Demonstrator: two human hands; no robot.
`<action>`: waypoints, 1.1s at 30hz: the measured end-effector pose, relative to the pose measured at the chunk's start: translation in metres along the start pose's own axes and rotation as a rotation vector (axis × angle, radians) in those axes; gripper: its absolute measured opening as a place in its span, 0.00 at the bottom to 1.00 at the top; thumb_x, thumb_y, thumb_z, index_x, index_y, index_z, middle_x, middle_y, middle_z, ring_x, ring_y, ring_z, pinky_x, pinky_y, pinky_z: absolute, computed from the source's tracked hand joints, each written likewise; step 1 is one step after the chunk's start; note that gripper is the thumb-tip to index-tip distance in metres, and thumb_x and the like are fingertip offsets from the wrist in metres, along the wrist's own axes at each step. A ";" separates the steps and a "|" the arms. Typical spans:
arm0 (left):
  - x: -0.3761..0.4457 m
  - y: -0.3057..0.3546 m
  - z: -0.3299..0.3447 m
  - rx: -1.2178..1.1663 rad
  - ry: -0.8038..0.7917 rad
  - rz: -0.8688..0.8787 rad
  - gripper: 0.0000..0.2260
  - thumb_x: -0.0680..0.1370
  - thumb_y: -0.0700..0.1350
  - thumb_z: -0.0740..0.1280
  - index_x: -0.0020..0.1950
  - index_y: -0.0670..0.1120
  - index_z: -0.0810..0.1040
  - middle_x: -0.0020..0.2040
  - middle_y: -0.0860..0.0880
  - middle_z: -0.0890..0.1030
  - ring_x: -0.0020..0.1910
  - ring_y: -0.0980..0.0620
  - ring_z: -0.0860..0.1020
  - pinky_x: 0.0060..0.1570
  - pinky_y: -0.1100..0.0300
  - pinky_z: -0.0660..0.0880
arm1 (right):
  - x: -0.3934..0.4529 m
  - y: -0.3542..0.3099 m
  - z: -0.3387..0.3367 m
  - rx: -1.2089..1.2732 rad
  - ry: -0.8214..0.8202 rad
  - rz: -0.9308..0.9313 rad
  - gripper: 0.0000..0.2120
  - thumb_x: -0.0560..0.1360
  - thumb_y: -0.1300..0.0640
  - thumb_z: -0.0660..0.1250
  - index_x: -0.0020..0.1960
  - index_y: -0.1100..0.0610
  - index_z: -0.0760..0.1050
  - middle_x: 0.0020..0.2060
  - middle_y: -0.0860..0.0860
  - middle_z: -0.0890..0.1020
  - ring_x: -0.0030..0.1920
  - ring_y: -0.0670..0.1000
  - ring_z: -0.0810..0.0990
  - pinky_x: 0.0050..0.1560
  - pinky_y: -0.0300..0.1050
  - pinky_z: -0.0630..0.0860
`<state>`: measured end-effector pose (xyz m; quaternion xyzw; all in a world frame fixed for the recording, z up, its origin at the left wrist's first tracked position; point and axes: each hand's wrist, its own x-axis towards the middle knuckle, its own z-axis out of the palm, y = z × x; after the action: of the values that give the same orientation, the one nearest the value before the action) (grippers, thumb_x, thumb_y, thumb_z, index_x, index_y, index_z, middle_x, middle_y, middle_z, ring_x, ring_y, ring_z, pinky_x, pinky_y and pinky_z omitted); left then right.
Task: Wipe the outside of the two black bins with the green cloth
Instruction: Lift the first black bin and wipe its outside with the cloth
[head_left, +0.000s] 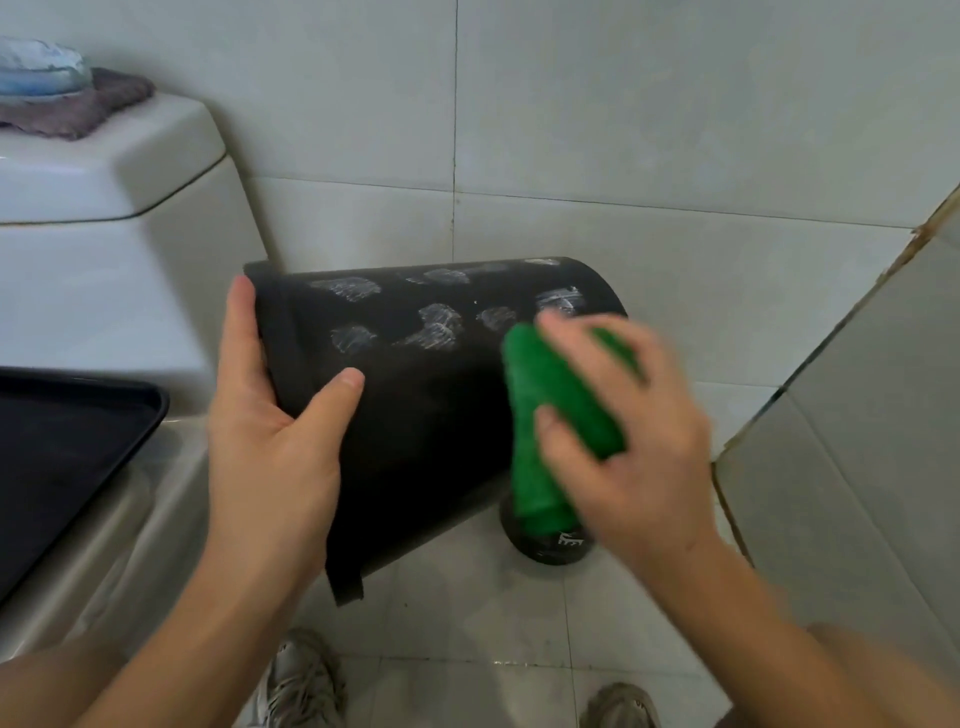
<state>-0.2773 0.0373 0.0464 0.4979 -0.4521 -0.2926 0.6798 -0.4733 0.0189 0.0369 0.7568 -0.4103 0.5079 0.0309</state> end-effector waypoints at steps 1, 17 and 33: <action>0.002 0.001 -0.002 0.004 0.003 -0.010 0.35 0.78 0.32 0.65 0.79 0.54 0.55 0.56 0.77 0.68 0.60 0.75 0.71 0.69 0.57 0.69 | 0.006 0.010 -0.007 0.020 0.066 0.080 0.25 0.72 0.57 0.66 0.69 0.48 0.71 0.58 0.51 0.74 0.56 0.32 0.70 0.57 0.25 0.66; 0.014 0.000 -0.006 -0.039 -0.092 0.131 0.35 0.77 0.30 0.65 0.77 0.53 0.58 0.63 0.74 0.72 0.67 0.66 0.71 0.69 0.55 0.69 | 0.015 -0.002 -0.006 -0.211 -0.072 -0.188 0.24 0.74 0.55 0.64 0.70 0.49 0.71 0.60 0.58 0.78 0.54 0.57 0.79 0.50 0.48 0.78; 0.014 -0.002 -0.013 -0.019 -0.095 0.184 0.35 0.75 0.40 0.67 0.78 0.57 0.57 0.69 0.69 0.69 0.70 0.63 0.69 0.69 0.51 0.68 | 0.039 0.048 -0.029 -0.157 0.130 0.314 0.25 0.72 0.52 0.62 0.69 0.47 0.74 0.57 0.54 0.77 0.52 0.48 0.75 0.53 0.40 0.70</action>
<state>-0.2600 0.0299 0.0475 0.4334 -0.5250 -0.2565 0.6862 -0.5205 -0.0219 0.0640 0.6444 -0.5589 0.5206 0.0367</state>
